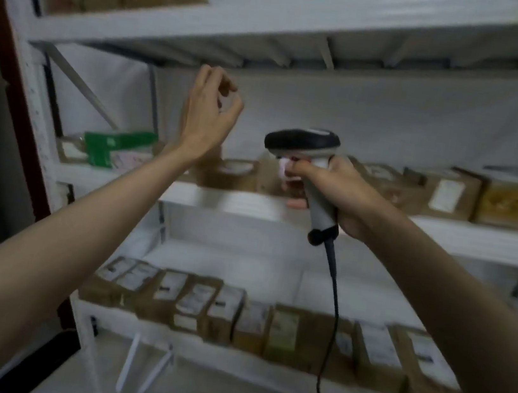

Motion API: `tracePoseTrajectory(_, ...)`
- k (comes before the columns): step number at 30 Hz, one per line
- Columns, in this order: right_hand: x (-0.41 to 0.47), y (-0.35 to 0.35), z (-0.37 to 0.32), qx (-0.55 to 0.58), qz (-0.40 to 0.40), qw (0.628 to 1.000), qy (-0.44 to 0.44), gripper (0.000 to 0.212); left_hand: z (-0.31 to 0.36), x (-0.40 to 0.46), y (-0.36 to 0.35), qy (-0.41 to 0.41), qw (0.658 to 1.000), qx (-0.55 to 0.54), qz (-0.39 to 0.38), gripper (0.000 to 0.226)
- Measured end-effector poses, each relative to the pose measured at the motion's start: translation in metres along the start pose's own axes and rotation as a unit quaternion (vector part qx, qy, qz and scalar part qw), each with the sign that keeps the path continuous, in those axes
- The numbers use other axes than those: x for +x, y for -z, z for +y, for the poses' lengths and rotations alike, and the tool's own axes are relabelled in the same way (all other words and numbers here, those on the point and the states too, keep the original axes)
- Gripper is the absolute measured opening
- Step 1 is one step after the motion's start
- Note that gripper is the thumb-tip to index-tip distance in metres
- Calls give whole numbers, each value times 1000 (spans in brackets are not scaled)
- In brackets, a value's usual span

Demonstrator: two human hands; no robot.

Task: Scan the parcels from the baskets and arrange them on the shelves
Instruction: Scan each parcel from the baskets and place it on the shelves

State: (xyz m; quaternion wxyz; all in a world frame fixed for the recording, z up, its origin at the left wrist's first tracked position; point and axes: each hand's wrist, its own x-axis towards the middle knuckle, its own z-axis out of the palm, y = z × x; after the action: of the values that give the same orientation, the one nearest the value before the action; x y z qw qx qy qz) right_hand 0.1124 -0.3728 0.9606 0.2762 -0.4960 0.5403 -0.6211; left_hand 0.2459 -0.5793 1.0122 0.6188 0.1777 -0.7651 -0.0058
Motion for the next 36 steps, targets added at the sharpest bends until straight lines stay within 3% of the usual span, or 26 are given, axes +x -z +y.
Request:
tracePoseTrajectory(4,-75,42,26,-11,32,999,-31,23,76,-88,-52,50,992,-92,-76,14)
tracePoseTrajectory(8,-156,92,59,-9,85,992,-92,14,163,-197,-104,93,958,-197,-185,14)
tracePoseTrajectory(12,-243,152,101,7,161,973,-163,19,248,-309,-152,161,900,-240,-326,31)
tracePoseTrajectory(18,-376,225,165,45,315,915,-246,12,333,-440,-203,103,811,-220,-533,34)
tracePoseTrajectory(22,-462,250,215,105,403,858,-301,15,371,-516,-227,78,732,-201,-646,38)
tracePoseTrajectory(26,-533,250,274,157,506,772,-352,4,396,-601,-245,43,653,-192,-731,36)
tracePoseTrajectory(30,-594,241,342,206,588,684,-379,8,403,-687,-263,11,582,-195,-790,33)
tracePoseTrajectory(34,-636,224,413,215,647,609,-405,16,393,-762,-282,-10,536,-174,-826,22)
tracePoseTrajectory(36,-649,217,451,240,664,586,-396,9,387,-796,-297,-16,523,-159,-838,20)
